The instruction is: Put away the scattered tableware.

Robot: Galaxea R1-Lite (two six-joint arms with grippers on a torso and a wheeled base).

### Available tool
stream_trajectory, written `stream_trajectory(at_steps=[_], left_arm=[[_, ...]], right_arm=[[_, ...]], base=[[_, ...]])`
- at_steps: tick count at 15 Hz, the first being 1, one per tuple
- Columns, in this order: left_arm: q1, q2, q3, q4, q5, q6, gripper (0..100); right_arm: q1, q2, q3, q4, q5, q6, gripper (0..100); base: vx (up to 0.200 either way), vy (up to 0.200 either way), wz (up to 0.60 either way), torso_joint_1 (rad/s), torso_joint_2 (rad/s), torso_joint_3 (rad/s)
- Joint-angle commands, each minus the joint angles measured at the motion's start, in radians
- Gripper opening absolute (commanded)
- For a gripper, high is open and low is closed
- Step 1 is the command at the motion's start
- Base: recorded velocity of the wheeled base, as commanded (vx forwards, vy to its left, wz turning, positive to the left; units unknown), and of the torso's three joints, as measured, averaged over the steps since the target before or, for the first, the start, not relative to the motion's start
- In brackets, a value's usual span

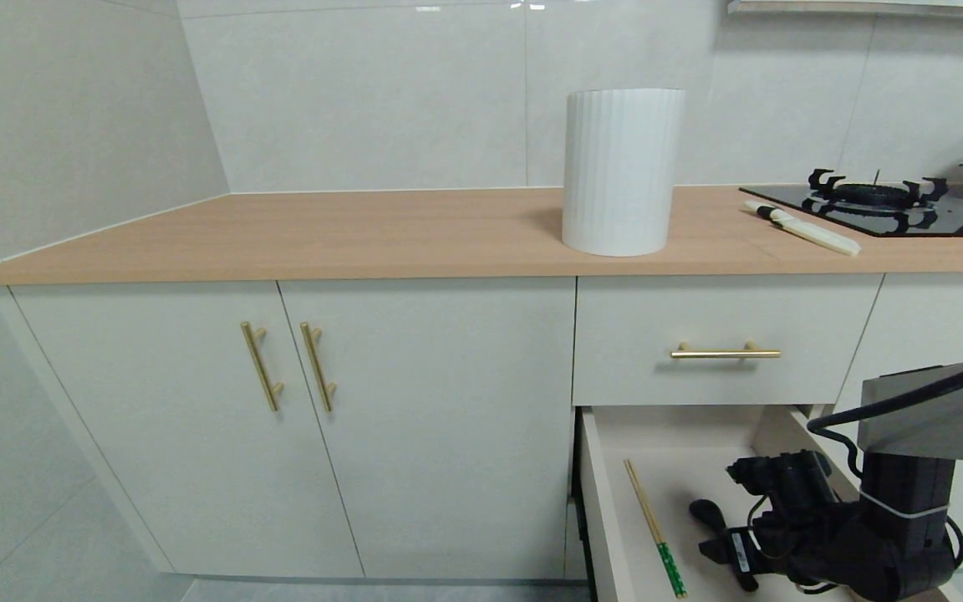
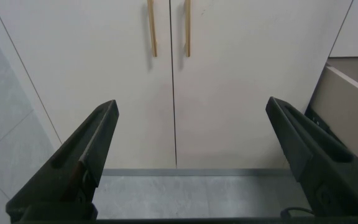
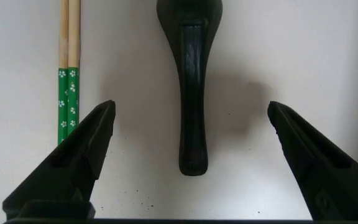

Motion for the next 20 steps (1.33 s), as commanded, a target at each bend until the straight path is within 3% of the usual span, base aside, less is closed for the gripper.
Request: stream_trajectory(at_steps=[1,6,12,16,20], left_arm=[[0.0,0.001,0.0,0.0,0.0,0.0,100],[0.0,0.001,0.0,0.0,0.0,0.0,100],[0.0,0.001,0.0,0.0,0.0,0.0,100],[0.0,0.001,0.0,0.001,0.0,0.0,100],[0.0,0.001,0.0,0.0,0.0,0.0,100]], right_arm=[[0.001,-0.002,0.002,-0.002,0.0,0.0,100],[0.001,-0.318,0.08,0.051,-0.006,0.026,100],[0.074,-0.727,0.049,0.414,-0.001,0.026,100],[0.123,-0.869,-0.014,0.663,0.0,0.026,100],[0.134,-0.887,-0.02,0.701,0.0,0.026,100]], base=[[0.0,0.0,0.0,0.0,0.0,0.0],[0.0,0.0,0.0,0.0,0.0,0.0],[0.0,0.0,0.0,0.0,0.0,0.0],[0.0,0.0,0.0,0.0,0.0,0.0],[0.0,0.0,0.0,0.0,0.0,0.0]])
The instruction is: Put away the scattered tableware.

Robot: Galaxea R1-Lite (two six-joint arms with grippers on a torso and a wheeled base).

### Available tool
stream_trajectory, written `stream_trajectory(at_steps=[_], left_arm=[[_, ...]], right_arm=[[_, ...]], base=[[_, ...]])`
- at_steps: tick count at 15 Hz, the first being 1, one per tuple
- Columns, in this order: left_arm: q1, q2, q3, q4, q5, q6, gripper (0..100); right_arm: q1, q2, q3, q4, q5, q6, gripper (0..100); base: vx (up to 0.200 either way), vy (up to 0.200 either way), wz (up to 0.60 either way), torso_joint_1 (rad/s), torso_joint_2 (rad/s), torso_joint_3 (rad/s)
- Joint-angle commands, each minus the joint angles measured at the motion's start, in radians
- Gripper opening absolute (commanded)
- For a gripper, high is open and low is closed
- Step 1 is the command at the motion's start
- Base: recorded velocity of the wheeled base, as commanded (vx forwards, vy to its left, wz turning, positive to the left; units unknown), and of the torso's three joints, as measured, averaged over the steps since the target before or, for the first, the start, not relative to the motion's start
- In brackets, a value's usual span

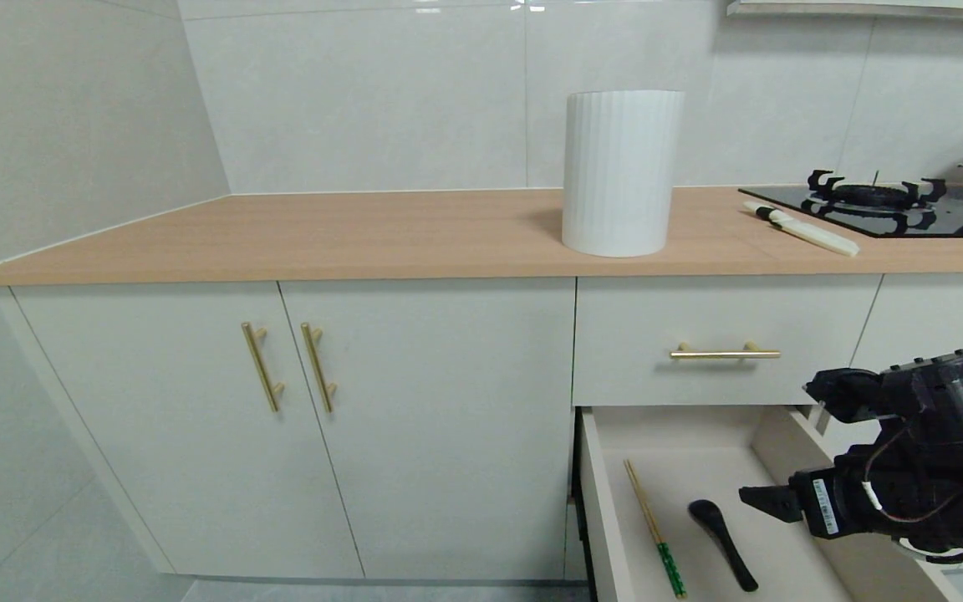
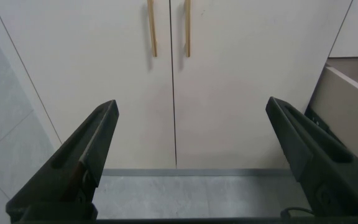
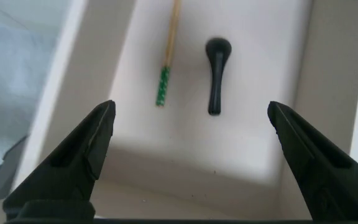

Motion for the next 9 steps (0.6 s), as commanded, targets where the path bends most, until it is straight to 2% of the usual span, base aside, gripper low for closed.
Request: stream_trajectory(at_steps=[1,9], left_arm=[[0.0,0.001,0.0,0.0,0.0,0.0,100],[0.0,0.001,0.0,0.0,0.0,0.0,100]], right_arm=[[0.003,-0.024,0.0,0.0,0.0,-0.001,100],[0.014,-0.035,0.004,0.04,0.0,-0.009,100]], base=[[-0.2,0.0,0.0,0.002,0.01,0.007],[-0.2,0.0,0.0,0.002,0.0,0.003]])
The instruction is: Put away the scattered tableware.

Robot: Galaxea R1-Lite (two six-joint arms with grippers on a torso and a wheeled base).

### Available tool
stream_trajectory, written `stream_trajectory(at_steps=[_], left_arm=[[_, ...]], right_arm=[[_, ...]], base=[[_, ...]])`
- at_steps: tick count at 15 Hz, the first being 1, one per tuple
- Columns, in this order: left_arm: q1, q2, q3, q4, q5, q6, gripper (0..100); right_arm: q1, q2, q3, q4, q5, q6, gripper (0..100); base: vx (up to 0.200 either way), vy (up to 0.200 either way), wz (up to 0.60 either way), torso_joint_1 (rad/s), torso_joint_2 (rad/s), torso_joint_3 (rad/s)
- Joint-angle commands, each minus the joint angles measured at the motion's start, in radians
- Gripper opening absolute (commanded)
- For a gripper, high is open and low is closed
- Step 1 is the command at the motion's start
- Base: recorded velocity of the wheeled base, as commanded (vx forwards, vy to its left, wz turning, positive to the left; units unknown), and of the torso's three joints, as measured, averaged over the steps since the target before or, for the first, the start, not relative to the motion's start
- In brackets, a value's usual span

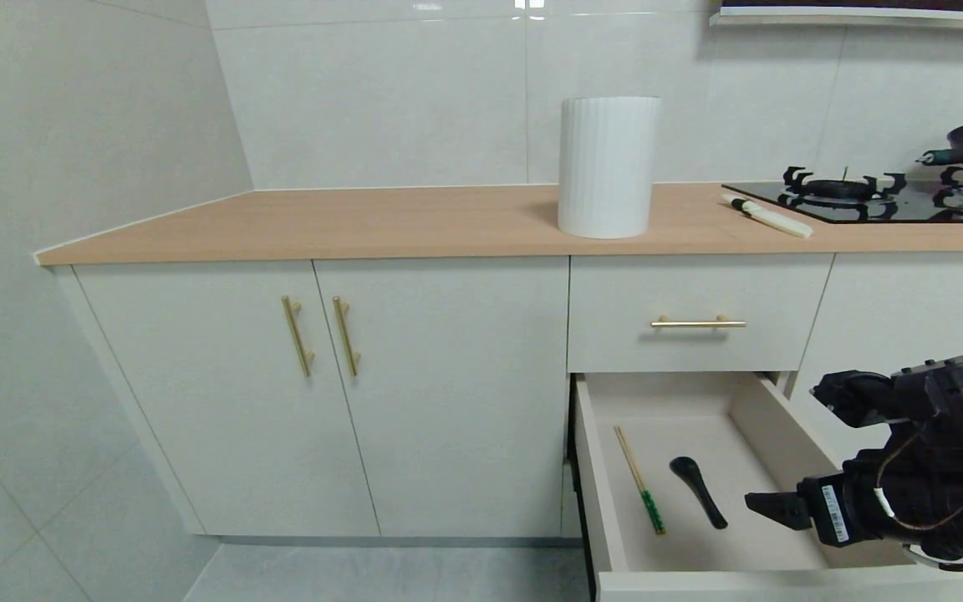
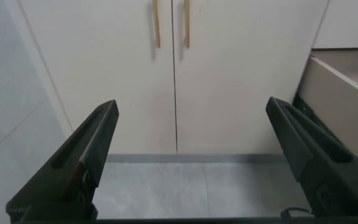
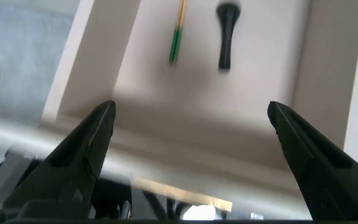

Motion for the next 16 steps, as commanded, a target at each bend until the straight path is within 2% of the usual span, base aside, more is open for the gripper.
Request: stream_trajectory(at_steps=[1,5,9,16], left_arm=[[0.0,0.001,0.0,0.0,0.0,0.0,100],[0.0,0.001,0.0,0.0,0.0,0.0,100],[0.0,0.001,0.0,0.0,0.0,0.0,100],[0.0,0.001,0.0,0.0,0.0,0.0,100]], right_arm=[[0.014,-0.007,-0.001,0.01,0.0,0.001,100],[0.059,-0.005,-0.002,0.125,0.004,-0.019,100],[0.071,0.004,-0.002,0.289,0.092,-0.134,100],[0.077,0.141,-0.024,0.289,0.079,-0.116,100]], base=[[-0.2,0.0,0.0,0.002,-0.01,-0.007],[0.0,0.0,0.0,0.0,0.0,0.0],[0.0,0.0,0.0,0.0,0.0,0.0],[0.0,0.0,0.0,0.0,0.0,0.0]])
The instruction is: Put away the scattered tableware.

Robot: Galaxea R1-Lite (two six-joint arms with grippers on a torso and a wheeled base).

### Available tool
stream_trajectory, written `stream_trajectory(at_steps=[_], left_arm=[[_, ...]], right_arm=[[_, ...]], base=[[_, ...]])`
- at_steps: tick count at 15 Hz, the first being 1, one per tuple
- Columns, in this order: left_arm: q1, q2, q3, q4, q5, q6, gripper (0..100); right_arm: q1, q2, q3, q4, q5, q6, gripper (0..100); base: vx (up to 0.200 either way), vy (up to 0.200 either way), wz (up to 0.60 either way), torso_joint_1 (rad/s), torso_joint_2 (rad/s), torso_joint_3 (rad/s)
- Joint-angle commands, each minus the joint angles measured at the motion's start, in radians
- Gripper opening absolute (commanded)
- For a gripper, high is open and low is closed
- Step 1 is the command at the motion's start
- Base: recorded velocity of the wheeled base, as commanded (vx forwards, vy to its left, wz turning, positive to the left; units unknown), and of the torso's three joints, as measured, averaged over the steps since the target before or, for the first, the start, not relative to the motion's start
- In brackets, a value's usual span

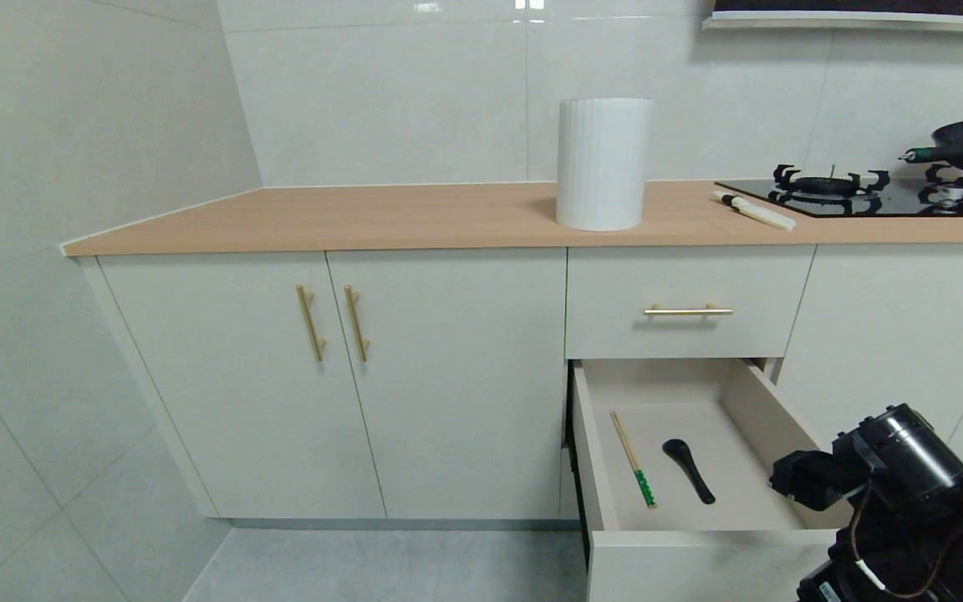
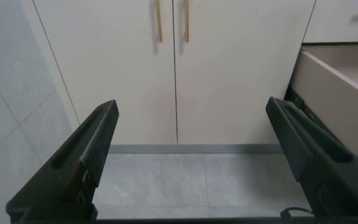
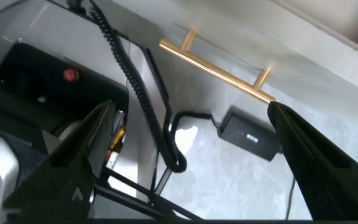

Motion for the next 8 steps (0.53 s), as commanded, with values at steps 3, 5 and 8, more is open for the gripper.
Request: stream_trajectory(at_steps=[3,5,8], left_arm=[[0.0,0.001,0.0,0.0,0.0,0.0,100],[0.0,0.001,0.0,0.0,-0.002,0.0,100],[0.0,0.001,0.0,0.0,0.0,0.0,100]], right_arm=[[-0.004,0.102,-0.045,-0.001,-0.021,0.086,100],[-0.002,0.134,-0.082,0.0,-0.076,0.156,100],[-0.002,0.188,-0.129,0.0,-0.119,0.248,100]], base=[[0.0,0.0,0.0,0.0,0.0,0.0],[0.0,0.0,0.0,0.0,0.0,0.0],[0.0,0.0,0.0,0.0,0.0,0.0]])
